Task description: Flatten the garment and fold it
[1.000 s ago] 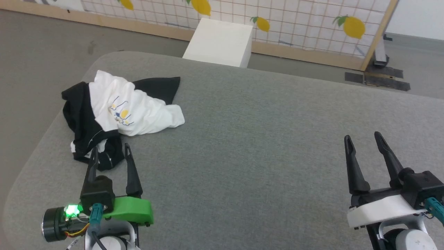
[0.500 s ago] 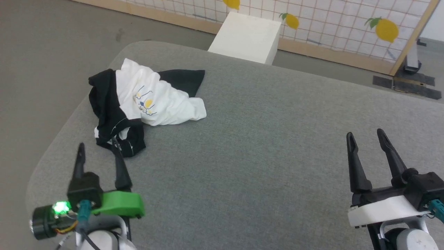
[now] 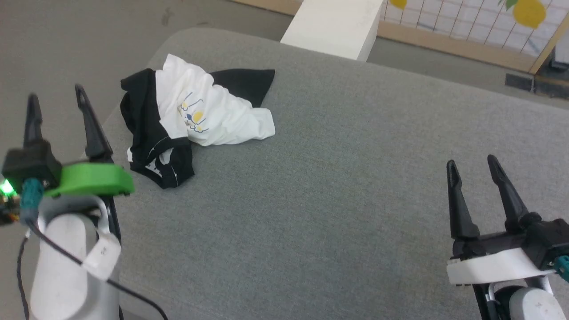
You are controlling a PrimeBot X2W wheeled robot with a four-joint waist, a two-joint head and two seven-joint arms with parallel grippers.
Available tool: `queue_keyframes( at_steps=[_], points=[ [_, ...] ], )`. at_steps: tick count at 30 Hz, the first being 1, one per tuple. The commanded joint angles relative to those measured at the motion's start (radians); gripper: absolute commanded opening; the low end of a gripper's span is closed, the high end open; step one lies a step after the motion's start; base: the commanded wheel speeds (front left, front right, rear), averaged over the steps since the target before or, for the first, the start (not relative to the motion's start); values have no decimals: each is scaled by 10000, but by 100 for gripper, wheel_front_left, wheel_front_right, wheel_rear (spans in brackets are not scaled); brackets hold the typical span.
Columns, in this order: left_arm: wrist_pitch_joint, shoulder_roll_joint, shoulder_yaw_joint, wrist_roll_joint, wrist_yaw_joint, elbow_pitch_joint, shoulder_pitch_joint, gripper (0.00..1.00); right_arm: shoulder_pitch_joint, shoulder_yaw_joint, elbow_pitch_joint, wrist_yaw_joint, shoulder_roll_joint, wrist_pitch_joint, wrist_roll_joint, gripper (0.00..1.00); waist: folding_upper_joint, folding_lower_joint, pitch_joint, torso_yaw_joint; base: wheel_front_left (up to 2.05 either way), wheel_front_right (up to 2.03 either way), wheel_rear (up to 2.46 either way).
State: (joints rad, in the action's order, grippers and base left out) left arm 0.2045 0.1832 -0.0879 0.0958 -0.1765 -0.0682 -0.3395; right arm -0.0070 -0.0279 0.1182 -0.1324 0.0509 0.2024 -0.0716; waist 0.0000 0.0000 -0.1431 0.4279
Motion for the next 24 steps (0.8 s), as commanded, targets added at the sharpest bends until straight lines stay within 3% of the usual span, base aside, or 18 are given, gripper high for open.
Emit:
queue_keyframes(
  at_steps=[1,7,10,17,24],
  points=[
    [88,90,-48,65,89,-275,-552,100,-245,5,133,14,-3,107,61,100,0,0,-411,-47,0,0,0],
    [150,433,-114,356,523,-2158,-2271,100,-542,-1,277,15,-4,231,230,100,0,0,-1070,-232,0,0,0],
    [-302,597,-111,695,837,-3256,-3240,100,-678,-59,361,15,-4,290,287,100,0,0,-1383,-309,0,0,0],
    [-2819,1149,-52,1754,2041,-5798,-5518,100,-1054,-120,580,16,-6,437,486,100,0,0,-2204,-487,0,0,0],
    [-5479,1794,343,2289,2764,-7539,-7131,100,-1424,-102,846,17,133,583,580,100,0,0,-3054,-689,0,0,0]
  ],
)
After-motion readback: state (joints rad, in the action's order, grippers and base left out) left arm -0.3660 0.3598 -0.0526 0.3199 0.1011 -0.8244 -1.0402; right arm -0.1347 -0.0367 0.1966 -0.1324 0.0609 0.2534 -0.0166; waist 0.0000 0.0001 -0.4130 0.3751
